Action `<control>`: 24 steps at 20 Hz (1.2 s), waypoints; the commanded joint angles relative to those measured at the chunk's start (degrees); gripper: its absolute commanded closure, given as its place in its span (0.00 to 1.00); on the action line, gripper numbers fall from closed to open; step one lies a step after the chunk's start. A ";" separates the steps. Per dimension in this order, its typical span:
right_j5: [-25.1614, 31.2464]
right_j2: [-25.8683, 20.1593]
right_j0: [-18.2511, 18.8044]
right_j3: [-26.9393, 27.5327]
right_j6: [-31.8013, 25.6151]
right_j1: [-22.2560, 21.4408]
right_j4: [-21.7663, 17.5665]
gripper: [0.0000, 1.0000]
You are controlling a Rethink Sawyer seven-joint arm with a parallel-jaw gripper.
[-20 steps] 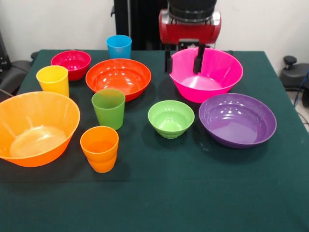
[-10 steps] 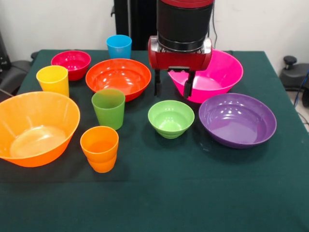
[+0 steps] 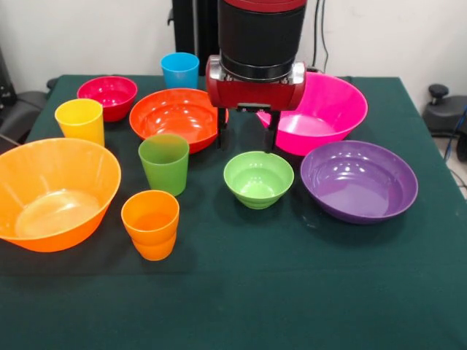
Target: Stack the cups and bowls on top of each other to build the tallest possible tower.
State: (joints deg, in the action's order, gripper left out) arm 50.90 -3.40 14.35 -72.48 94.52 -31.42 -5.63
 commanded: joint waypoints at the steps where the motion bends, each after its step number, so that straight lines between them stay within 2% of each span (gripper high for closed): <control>1: 1.53 -1.31 1.95 -0.31 -2.93 1.73 -4.78 0.00; 5: 0.34 -1.30 2.97 -0.96 -4.11 1.93 -5.68 0.00; 12: -4.85 -1.10 5.00 -4.64 -4.01 1.86 -7.69 0.00; 24: -6.53 -4.41 9.55 -8.29 -7.09 1.34 -10.22 0.00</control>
State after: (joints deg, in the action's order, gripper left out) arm 46.69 -3.37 22.93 -74.90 94.52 -31.40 -11.50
